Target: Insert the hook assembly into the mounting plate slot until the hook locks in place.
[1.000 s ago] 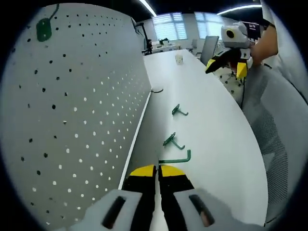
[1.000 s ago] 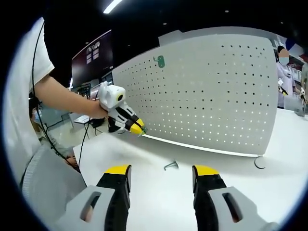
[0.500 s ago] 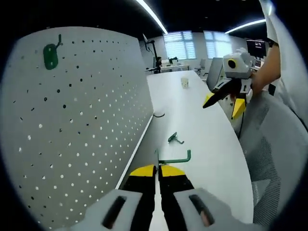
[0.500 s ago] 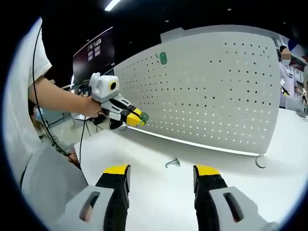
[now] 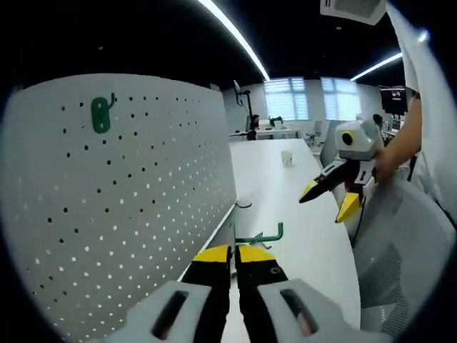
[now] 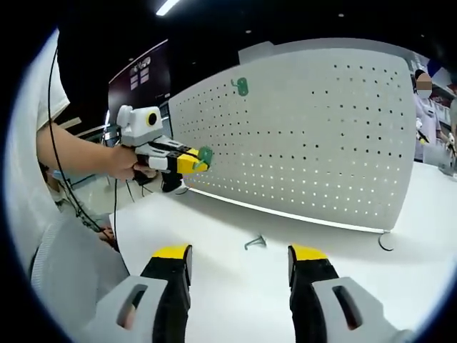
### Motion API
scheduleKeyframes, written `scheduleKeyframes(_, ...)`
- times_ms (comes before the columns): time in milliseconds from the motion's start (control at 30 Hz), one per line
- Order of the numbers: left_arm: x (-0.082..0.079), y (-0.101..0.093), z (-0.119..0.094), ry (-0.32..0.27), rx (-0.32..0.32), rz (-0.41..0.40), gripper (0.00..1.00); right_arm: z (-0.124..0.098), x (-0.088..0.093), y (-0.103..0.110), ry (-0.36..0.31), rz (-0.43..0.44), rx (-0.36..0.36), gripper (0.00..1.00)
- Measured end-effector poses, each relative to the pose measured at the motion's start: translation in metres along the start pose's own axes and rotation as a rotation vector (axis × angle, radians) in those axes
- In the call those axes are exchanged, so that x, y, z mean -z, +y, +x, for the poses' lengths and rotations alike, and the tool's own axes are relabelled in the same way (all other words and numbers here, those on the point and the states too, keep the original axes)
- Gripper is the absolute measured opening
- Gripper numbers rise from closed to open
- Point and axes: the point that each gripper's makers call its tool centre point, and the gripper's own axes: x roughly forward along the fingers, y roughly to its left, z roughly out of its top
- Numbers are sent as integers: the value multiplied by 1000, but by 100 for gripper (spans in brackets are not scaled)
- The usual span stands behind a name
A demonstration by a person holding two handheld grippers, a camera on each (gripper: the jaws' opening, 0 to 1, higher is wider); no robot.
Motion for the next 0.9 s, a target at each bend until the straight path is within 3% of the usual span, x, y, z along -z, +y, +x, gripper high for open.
scheduleKeyframes(100,-5,-4,-3,-25,-10,0,1,0,-1,-1,-5,5,1,53)
scheduleKeyframes(200,-21,-7,-9,-126,-31,-25,1,0,-3,0,-17,13,-2,52)
scheduleKeyframes(267,-20,-11,-12,-116,-34,-21,1,0,-4,0,-17,13,-3,52)
scheduleKeyframes(467,-40,-12,-27,-204,-90,-50,1,0,-5,0,-28,14,-5,52)
scheduleKeyframes(533,-53,-14,-34,-277,-102,-89,1,-1,-6,0,-33,19,-4,52)
scheduleKeyframes(700,-62,-20,-45,-305,-130,-92,1,-1,-8,0,-39,15,-5,52)
scheduleKeyframes(900,-59,-19,-48,-296,-169,-88,1,-2,-8,2,-40,12,-11,51)
